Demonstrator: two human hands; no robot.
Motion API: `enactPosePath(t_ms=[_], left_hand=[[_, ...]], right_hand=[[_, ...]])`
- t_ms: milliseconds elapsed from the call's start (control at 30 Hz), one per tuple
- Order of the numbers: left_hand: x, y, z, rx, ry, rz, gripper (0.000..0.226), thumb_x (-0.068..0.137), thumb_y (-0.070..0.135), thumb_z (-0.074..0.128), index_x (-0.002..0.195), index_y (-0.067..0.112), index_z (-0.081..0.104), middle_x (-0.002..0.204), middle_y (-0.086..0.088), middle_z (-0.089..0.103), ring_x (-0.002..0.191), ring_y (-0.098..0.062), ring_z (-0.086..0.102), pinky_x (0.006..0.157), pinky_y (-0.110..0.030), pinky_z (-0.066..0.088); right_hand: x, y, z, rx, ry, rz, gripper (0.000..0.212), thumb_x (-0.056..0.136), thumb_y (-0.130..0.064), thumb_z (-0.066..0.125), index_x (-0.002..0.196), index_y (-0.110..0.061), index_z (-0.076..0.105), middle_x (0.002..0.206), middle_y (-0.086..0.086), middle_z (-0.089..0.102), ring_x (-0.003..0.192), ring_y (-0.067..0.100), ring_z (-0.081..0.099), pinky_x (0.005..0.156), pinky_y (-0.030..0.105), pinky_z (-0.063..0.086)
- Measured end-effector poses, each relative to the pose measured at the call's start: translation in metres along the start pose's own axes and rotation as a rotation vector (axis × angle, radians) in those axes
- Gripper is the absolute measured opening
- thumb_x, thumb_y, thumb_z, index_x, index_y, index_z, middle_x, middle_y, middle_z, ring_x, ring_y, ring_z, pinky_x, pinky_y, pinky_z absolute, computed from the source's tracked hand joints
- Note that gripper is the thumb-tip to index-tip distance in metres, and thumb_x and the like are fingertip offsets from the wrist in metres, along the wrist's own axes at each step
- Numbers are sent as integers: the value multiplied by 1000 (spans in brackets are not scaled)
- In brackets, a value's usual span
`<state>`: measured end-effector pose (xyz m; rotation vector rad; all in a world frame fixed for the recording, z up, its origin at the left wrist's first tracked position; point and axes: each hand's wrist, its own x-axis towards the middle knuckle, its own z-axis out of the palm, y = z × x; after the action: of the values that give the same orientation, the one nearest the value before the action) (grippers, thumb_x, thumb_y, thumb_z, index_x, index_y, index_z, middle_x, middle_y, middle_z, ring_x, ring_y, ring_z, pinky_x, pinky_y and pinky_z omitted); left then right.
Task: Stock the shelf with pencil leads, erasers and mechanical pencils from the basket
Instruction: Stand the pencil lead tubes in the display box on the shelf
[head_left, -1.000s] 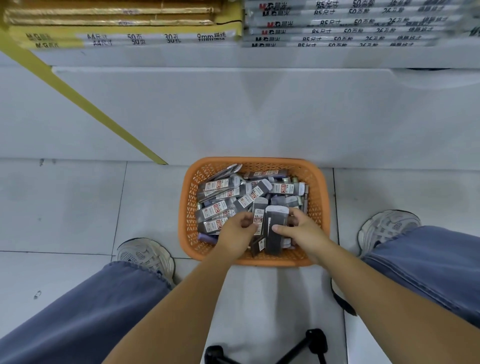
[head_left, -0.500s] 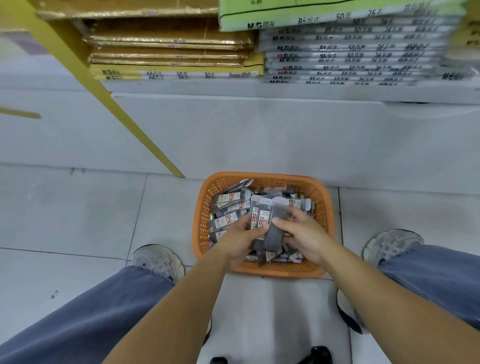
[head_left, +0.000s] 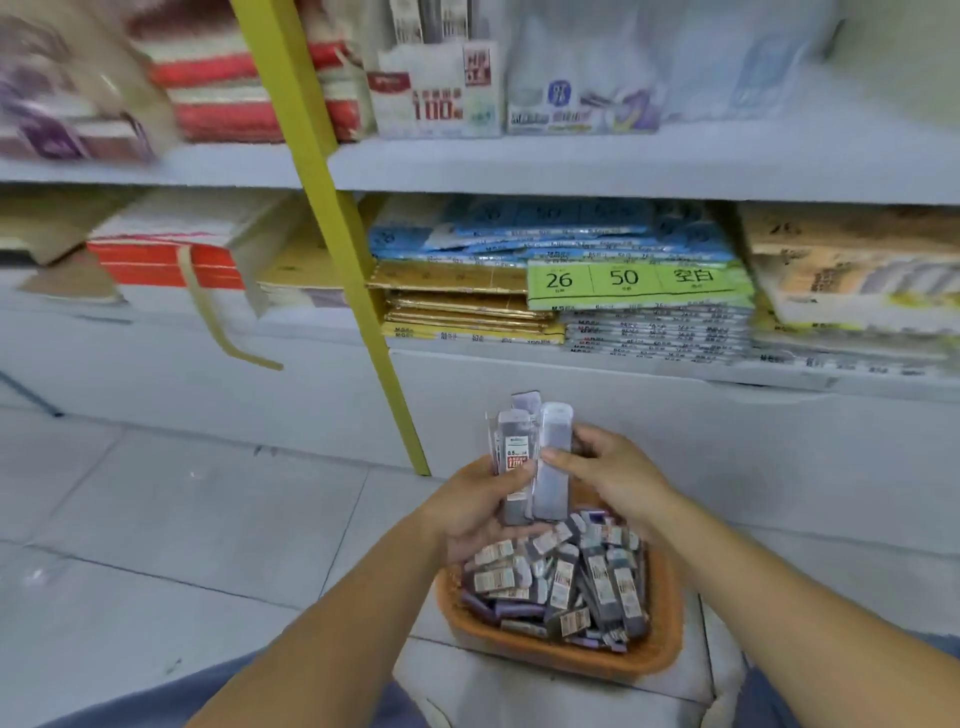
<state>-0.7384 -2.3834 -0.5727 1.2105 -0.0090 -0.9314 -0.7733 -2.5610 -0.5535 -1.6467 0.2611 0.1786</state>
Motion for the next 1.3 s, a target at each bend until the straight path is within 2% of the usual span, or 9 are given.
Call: enactPosePath(t_ms=[100, 233, 400, 633, 867, 967, 1067, 1167, 1300], left_hand=[[-26, 48, 9, 75, 19, 104, 37, 87, 34, 68, 121, 21, 61, 110, -5, 75, 92, -20, 72, 74, -34, 61], [-58, 108, 23, 83, 14, 264, 51, 77, 38, 73, 124, 23, 58, 103, -5, 74, 83, -19, 70, 68, -34, 57], [-80, 163, 36, 99, 74, 478, 36, 89, 19, 71, 124, 26, 61, 116, -3, 73, 99, -23, 73, 73, -44, 60], [-83, 186, 33, 76, 181, 645, 30, 89, 17, 72, 113, 35, 66, 111, -3, 74, 102, -24, 72, 73, -40, 61], [-69, 222, 17, -15, 209, 714, 28, 90, 26, 71, 117, 33, 64, 111, -2, 75, 98, -24, 74, 70, -38, 61], [-52, 239, 8, -68, 277, 772, 21, 89, 22, 72, 104, 37, 69, 106, -1, 76, 95, -24, 74, 67, -36, 61], [-39, 248, 0, -94, 326, 810, 19, 87, 21, 75, 94, 38, 72, 99, 0, 77, 90, -21, 75, 65, -36, 61], [-33, 256, -6, -68, 366, 831, 19, 86, 20, 75, 98, 34, 70, 96, -2, 77, 85, -22, 76, 60, -34, 60], [-37, 271, -12, -47, 385, 892, 23, 87, 18, 74, 100, 35, 67, 94, 4, 78, 82, -20, 76, 55, -32, 60]], right_hand=[[-7, -56, 1, -37, -10, -139, 10, 85, -27, 73, 93, -32, 70, 72, -5, 65, 53, 8, 54, 50, 20, 42], [-13, -132, 5, -73, -47, -330, 32, 86, -18, 70, 113, -28, 55, 79, 3, 71, 49, 16, 58, 42, 23, 39], [-10, -205, 16, -118, -62, -410, 34, 88, -12, 68, 114, -19, 48, 84, 4, 73, 56, 24, 64, 52, 32, 51], [5, -249, 35, -315, -3, -458, 38, 82, -40, 72, 104, -22, 46, 82, 6, 73, 56, 29, 67, 51, 32, 53], [38, -286, 36, -351, 2, -543, 29, 86, -27, 70, 101, -20, 46, 73, 3, 72, 55, 30, 68, 48, 33, 53], [61, -307, 33, -332, 22, -536, 27, 85, -20, 69, 102, -14, 48, 77, 9, 72, 58, 28, 69, 51, 30, 54], [79, -329, 24, -334, 22, -540, 20, 86, -13, 61, 104, -18, 56, 82, 5, 75, 67, 19, 71, 60, 31, 55], [90, -356, 11, -347, 57, -587, 21, 94, -12, 48, 101, -26, 62, 89, 2, 76, 86, 19, 72, 78, 38, 56], [95, -395, -2, -405, 115, -717, 26, 94, -8, 52, 101, -29, 65, 92, 4, 68, 79, 17, 70, 73, 32, 59]])
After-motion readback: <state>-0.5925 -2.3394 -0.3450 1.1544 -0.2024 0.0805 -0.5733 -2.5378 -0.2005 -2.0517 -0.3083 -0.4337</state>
